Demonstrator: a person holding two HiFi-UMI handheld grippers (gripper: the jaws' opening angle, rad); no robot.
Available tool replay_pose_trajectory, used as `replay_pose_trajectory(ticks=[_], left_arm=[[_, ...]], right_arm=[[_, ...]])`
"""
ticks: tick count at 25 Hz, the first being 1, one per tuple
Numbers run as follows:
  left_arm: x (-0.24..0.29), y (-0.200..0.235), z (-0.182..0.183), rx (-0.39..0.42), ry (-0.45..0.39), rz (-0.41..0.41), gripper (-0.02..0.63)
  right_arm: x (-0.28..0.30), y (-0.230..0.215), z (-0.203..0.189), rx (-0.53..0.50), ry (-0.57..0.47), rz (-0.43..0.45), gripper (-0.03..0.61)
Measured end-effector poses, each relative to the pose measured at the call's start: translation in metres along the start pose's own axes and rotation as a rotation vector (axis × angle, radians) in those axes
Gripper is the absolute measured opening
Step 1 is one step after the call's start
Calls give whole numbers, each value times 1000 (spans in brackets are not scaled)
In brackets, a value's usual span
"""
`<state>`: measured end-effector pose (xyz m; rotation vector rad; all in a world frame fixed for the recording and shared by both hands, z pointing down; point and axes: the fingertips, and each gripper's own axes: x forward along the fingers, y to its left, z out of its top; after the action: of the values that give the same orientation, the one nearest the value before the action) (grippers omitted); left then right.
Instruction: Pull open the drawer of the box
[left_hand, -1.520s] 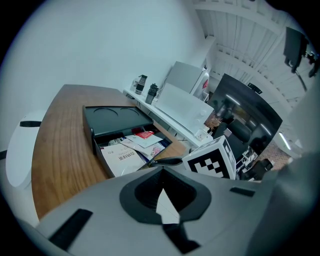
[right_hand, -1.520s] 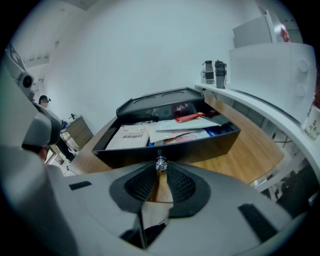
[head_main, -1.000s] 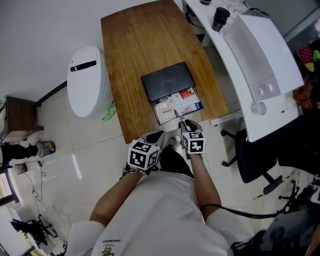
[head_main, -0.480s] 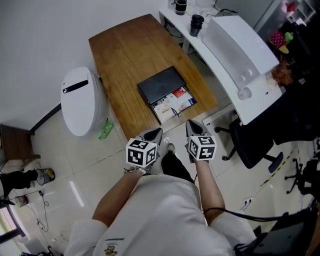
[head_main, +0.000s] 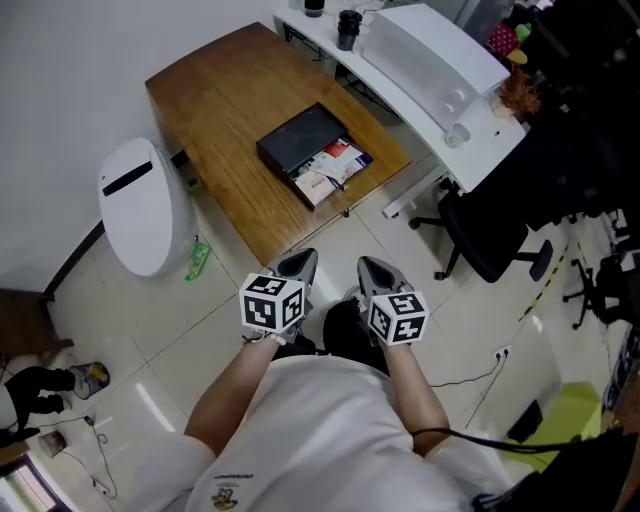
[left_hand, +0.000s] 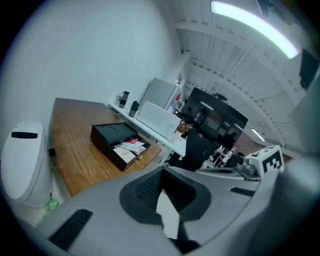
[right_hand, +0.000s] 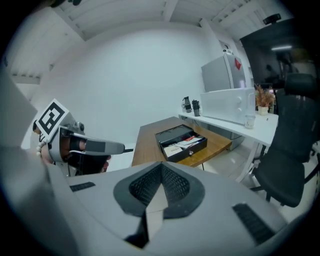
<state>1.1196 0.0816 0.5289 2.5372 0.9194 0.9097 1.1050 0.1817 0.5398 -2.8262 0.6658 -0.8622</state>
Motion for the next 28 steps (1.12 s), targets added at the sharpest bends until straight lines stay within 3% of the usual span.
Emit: replay_pose_trajectory(ticks=[4,11,18,28], left_arm=[[-11,-17,-17,-5,1,-5,0],[-13,-57,-31,-19,-40,24,0],[-4,-94,-42,-6,-49,74,0],[-1,-106,-51,34,-34,131,0]], right_arm=[[-19,14,-19,15,15,23,-12],[-50,0,-7,-122,7,72,-12],[-74,-26,-15,-89,15,127,-12],[-77,-24,-13,-69,-12,191,-12]])
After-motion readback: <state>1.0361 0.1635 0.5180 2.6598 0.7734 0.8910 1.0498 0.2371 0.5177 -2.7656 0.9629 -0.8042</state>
